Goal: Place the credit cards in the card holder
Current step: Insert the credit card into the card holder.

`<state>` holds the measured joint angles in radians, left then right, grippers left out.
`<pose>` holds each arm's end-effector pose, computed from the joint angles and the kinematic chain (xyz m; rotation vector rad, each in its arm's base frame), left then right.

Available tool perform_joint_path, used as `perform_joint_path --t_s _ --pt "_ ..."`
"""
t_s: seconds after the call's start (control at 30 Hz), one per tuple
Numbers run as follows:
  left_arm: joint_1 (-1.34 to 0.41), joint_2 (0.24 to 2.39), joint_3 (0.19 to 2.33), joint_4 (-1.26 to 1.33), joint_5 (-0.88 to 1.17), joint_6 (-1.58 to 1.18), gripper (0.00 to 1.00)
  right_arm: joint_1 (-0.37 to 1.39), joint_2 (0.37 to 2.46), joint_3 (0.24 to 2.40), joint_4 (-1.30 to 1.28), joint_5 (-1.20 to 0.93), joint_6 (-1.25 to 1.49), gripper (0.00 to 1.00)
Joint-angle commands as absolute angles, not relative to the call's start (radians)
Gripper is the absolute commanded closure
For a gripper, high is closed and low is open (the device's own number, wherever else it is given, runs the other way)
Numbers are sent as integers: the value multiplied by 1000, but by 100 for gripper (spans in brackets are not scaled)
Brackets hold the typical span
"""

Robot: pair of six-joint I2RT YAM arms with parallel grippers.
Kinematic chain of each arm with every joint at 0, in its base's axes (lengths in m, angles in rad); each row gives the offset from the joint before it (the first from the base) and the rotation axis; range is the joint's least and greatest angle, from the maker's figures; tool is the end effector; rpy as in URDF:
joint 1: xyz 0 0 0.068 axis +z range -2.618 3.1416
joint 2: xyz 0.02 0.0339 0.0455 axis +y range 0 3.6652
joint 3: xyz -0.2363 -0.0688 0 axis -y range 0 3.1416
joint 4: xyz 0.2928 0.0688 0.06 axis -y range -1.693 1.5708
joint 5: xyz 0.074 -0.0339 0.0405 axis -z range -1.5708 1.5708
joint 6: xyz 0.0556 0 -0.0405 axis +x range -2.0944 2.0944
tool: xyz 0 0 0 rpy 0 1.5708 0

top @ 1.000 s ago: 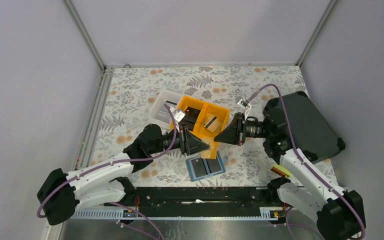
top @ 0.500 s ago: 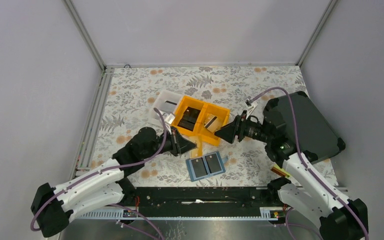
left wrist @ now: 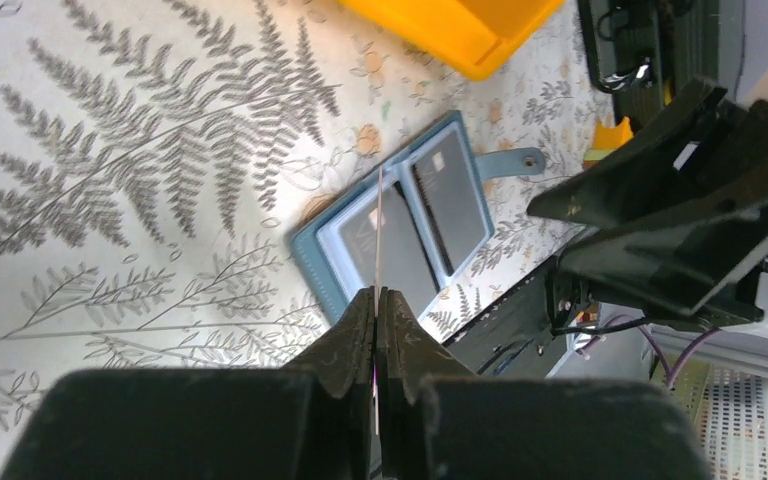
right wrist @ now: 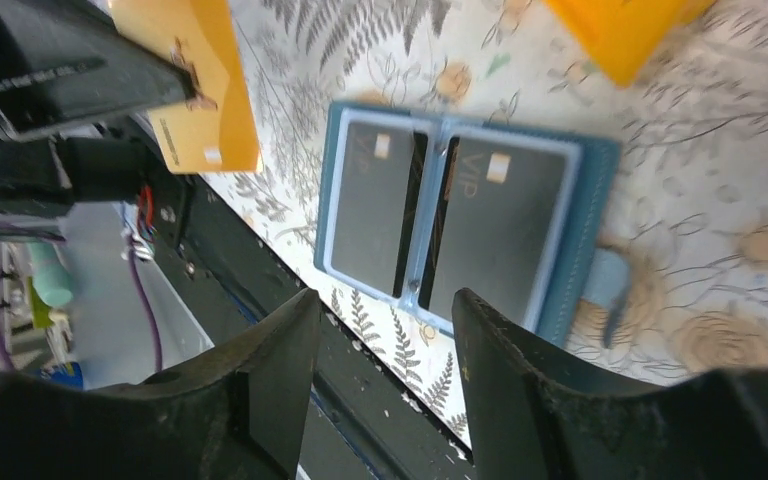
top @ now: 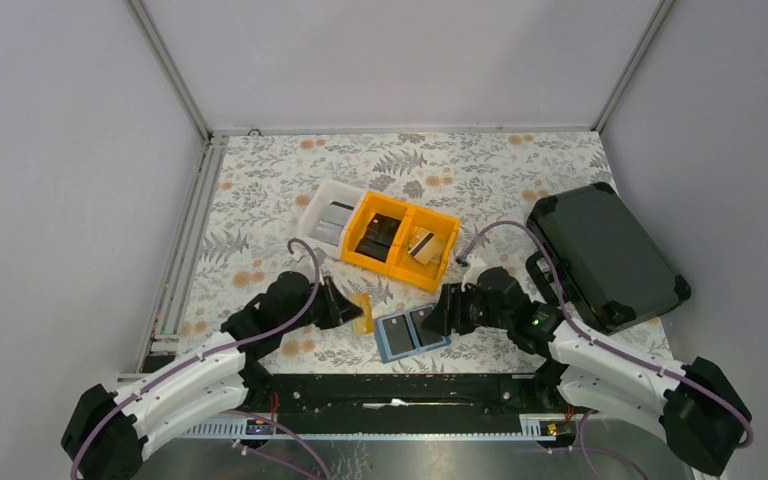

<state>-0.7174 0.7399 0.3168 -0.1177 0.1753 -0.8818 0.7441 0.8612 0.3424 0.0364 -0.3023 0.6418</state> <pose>0.1801 -0.1700 0.1410 -0.0754 2.3176 -1.0817 0.1820 0.1901 0.1407 -0.3196 2.2189 1.1246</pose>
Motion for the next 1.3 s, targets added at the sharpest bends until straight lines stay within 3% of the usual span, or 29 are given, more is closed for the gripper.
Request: perform_joint_path --t_s 0.0,0.23,0.7,1.07,1.27 --pt "-706 708 266 -102 109 -960 100 891 956 370 90 -180 691 39" --pt "-698 682 211 -56 88 -1000 100 1082 1138 524 -19 197 672 30" --pt "-689 729 207 -4 140 -974 100 1289 1440 783 -203 485 662 24" --pt "-678 692 193 2 148 -966 100 1378 1667 965 -388 580 648 19" --pt "-668 674 206 -38 144 -947 100 1380 1701 963 -400 568 662 31"
